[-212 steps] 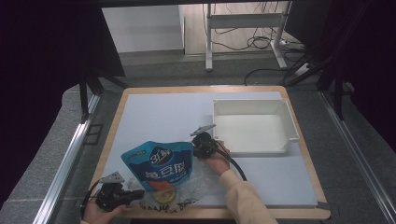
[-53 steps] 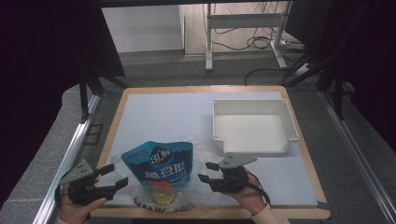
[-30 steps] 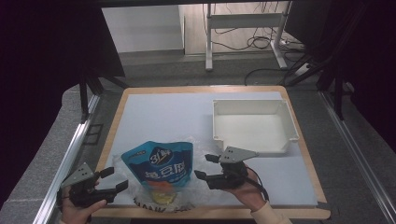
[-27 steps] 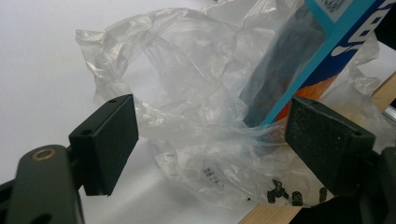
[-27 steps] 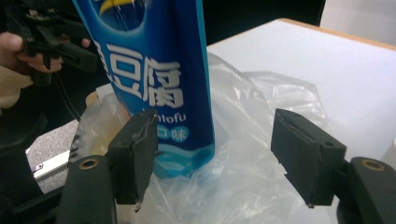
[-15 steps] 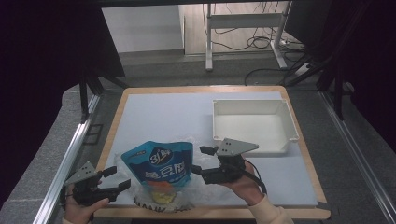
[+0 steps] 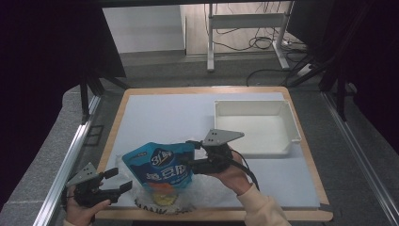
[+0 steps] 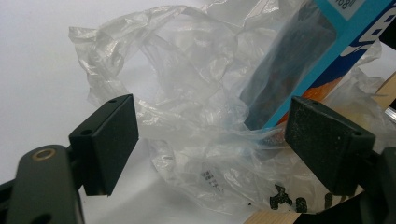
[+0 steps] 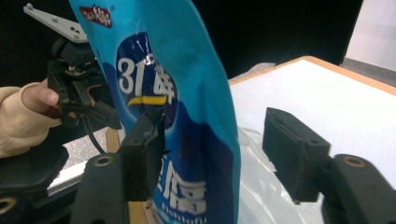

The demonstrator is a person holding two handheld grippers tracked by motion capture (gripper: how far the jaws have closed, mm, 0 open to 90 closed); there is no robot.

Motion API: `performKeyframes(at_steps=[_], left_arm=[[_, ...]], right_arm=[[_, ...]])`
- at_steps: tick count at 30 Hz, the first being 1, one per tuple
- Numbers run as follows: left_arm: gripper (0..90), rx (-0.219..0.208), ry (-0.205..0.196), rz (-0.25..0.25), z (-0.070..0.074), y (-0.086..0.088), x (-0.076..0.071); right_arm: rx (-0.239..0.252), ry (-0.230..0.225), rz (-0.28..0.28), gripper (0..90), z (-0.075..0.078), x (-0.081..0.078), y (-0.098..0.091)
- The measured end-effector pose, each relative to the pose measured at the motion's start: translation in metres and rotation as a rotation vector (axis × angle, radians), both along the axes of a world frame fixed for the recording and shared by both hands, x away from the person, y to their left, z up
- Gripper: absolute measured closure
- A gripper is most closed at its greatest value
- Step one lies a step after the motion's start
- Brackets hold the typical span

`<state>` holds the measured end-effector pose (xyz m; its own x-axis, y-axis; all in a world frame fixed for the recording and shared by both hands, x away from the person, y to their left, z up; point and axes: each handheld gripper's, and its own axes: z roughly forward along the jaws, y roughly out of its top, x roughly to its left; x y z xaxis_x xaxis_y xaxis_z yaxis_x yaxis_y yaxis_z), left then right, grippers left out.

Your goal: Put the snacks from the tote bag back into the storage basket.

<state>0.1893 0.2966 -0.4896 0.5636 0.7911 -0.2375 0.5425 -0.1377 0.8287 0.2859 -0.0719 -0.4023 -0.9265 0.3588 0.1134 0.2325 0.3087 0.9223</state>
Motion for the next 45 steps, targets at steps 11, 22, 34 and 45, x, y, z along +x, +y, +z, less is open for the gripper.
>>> performKeyframes(at_steps=[11,22,34,45], left_arm=[[18.1,-0.007,-0.006,0.012,0.000,0.000,0.000],[18.4,-0.008,-0.006,0.015,0.000,0.000,0.000],[18.4,-0.002,-0.003,0.006,-0.001,-0.001,0.000],[18.4,-0.001,-0.004,0.004,-0.001,-0.001,0.000]], right_arm=[[0.049,0.008,0.053,65.1,0.000,0.006,0.009],[0.041,-0.004,0.116,82.3,0.001,0.007,0.013],[0.056,-0.025,0.178,85.1,0.000,0.011,0.014],[0.080,-0.014,0.224,87.0,0.000,0.017,0.016]])
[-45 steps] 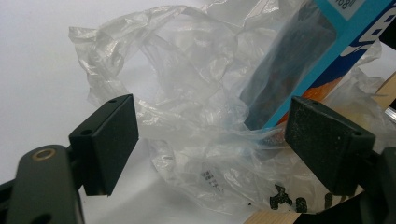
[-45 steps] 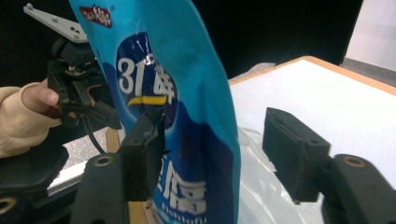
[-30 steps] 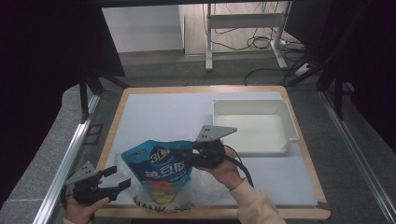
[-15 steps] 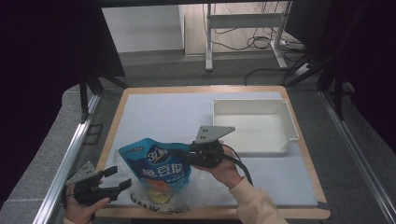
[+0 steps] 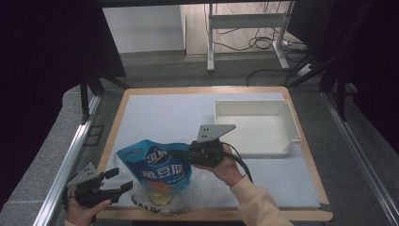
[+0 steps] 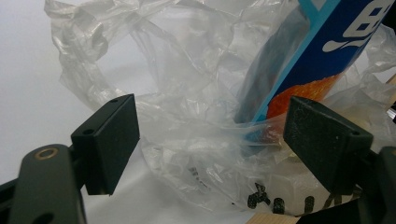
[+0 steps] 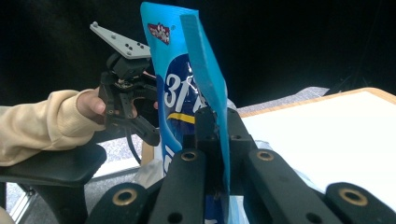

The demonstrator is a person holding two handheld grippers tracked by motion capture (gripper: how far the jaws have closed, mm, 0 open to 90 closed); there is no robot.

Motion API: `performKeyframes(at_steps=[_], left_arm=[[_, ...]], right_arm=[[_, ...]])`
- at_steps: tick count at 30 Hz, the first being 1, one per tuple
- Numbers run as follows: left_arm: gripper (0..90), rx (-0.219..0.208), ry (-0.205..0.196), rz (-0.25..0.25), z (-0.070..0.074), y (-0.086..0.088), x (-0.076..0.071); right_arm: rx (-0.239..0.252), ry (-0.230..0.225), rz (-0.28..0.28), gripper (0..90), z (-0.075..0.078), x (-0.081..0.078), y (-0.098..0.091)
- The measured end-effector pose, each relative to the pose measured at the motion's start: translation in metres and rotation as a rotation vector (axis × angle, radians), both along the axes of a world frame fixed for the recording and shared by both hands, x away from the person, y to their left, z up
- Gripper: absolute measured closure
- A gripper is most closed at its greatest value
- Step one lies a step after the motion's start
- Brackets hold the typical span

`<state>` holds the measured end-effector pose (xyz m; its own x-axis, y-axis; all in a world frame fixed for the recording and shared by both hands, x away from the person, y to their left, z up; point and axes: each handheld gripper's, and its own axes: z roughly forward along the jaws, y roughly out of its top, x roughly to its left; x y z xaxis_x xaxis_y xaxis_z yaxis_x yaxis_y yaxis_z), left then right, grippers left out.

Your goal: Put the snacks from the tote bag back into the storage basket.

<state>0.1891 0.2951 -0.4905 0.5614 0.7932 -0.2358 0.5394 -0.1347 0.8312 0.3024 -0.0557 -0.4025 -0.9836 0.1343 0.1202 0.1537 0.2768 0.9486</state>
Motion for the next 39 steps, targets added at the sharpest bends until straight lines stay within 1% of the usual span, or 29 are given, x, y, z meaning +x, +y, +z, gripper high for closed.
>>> performKeyframes(at_steps=[4,11,13,21,29,35,39], left_arm=[[18.4,-0.001,-0.002,0.000,0.000,0.000,0.000],[18.4,-0.001,-0.003,0.001,0.001,0.000,0.000],[18.4,-0.002,-0.003,0.002,0.001,0.000,0.000],[18.4,-0.001,-0.002,0.003,0.001,0.001,0.000],[18.5,0.000,-0.002,0.002,0.000,0.000,0.000],[18.5,0.000,-0.002,0.002,0.000,0.000,0.000],[18.5,0.000,-0.001,0.002,0.000,0.000,0.000]], right_arm=[[0.005,0.000,0.008,87.3,0.000,0.001,0.002],[0.028,0.018,0.030,87.9,0.001,0.002,0.005],[0.031,0.016,0.037,88.0,0.001,0.002,0.006],[0.049,0.033,0.054,88.3,0.003,0.002,0.009],[0.070,0.038,0.057,88.5,0.005,0.002,0.009],[0.086,0.044,0.060,88.6,0.010,0.001,0.009],[0.098,0.033,0.063,88.7,0.015,0.000,0.009]])
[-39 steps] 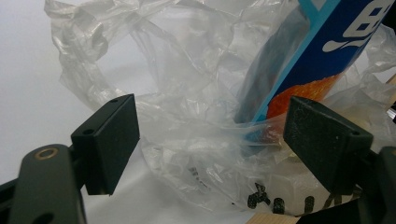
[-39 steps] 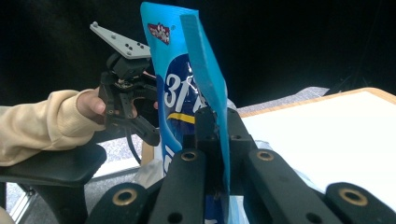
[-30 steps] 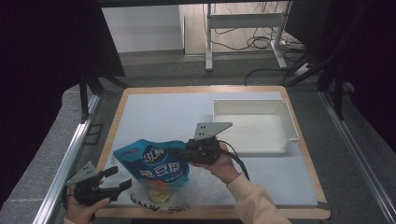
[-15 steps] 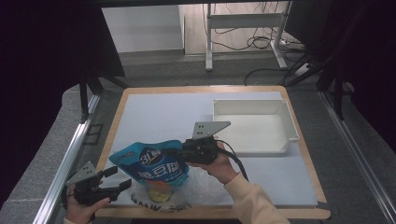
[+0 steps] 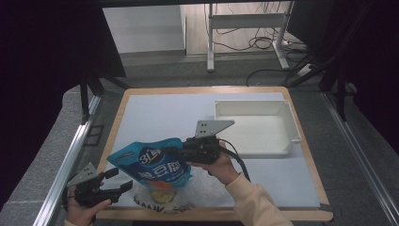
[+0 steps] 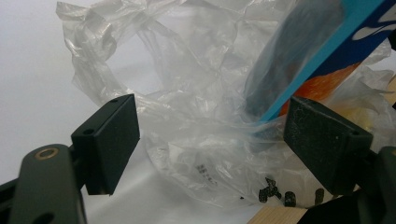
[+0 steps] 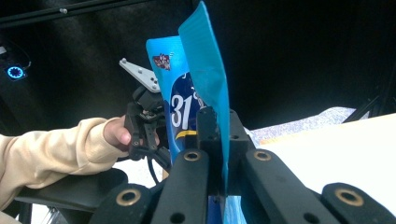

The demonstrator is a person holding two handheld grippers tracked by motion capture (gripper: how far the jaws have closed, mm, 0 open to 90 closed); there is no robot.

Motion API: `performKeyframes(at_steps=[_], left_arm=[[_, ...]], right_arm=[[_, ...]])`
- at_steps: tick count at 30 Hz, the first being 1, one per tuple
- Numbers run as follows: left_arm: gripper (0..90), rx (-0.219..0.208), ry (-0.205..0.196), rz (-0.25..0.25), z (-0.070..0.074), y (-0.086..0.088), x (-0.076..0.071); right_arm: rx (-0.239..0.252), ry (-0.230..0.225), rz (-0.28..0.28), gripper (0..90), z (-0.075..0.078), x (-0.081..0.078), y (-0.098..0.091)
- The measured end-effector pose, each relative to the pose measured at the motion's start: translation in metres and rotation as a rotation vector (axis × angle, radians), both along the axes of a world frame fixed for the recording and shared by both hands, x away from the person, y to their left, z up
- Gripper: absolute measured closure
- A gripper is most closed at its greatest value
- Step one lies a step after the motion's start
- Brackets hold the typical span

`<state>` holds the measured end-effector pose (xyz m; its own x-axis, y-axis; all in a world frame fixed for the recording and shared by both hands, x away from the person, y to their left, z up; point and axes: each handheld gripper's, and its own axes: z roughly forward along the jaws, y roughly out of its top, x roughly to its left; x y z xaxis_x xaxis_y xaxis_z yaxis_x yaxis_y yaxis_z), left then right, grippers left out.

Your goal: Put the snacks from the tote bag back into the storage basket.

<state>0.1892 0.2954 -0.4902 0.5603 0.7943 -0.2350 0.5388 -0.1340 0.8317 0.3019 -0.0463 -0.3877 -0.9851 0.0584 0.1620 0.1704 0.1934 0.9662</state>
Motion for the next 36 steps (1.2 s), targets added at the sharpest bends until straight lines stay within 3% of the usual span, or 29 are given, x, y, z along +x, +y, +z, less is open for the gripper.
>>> performKeyframes(at_steps=[25,36], left_arm=[[18.6,0.002,0.006,-0.003,-0.002,-0.001,0.002],[18.6,0.001,0.007,-0.005,-0.002,-0.002,0.002]], right_arm=[[0.106,-0.035,-0.060,88.9,0.037,0.001,-0.019],[0.166,-0.072,-0.110,88.9,0.065,0.003,-0.039]])
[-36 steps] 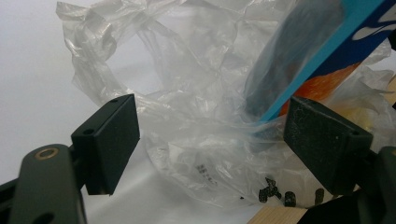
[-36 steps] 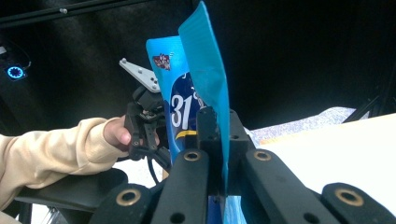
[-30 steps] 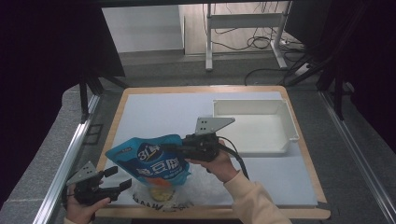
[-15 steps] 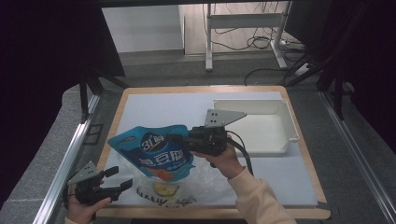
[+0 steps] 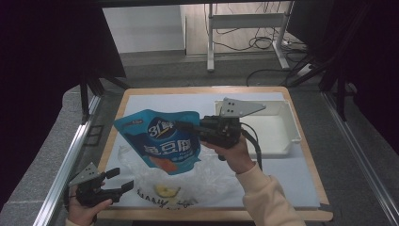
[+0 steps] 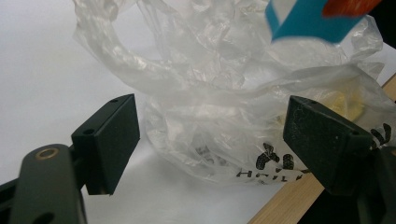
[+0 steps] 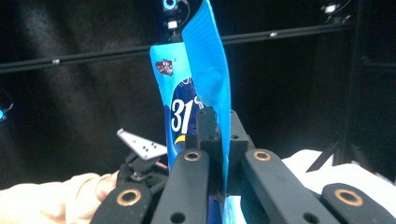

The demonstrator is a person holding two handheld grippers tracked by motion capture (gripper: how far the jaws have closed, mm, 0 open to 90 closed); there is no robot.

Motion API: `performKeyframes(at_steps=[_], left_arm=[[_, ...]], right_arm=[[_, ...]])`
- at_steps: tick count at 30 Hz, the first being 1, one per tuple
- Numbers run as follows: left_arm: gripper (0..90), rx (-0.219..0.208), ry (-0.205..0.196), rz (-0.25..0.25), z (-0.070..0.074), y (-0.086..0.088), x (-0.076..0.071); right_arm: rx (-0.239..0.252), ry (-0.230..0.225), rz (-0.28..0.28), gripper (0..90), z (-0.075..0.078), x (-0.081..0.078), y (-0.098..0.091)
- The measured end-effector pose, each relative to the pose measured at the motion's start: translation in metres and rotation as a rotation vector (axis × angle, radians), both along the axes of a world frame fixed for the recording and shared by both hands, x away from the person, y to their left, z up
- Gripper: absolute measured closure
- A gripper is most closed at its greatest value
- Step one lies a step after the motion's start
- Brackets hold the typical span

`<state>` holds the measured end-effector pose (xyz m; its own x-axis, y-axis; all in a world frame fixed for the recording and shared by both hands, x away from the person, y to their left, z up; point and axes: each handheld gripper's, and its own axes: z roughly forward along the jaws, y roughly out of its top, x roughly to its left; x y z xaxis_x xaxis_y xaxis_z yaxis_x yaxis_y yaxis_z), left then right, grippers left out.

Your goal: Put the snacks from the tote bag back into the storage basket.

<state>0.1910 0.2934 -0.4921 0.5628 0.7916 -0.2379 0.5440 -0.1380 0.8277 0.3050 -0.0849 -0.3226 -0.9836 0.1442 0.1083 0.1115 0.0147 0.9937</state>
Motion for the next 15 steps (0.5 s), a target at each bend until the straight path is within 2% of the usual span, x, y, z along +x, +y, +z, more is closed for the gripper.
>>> performKeyframes(at_steps=[5,15], left_arm=[[18.6,0.000,0.001,-0.004,0.000,-0.001,0.001],[18.6,0.002,0.005,-0.002,-0.001,-0.002,0.002]], right_arm=[[0.013,-0.021,-0.056,88.9,0.013,0.005,-0.022],[0.010,-0.022,-0.140,89.0,0.017,0.021,-0.056]])
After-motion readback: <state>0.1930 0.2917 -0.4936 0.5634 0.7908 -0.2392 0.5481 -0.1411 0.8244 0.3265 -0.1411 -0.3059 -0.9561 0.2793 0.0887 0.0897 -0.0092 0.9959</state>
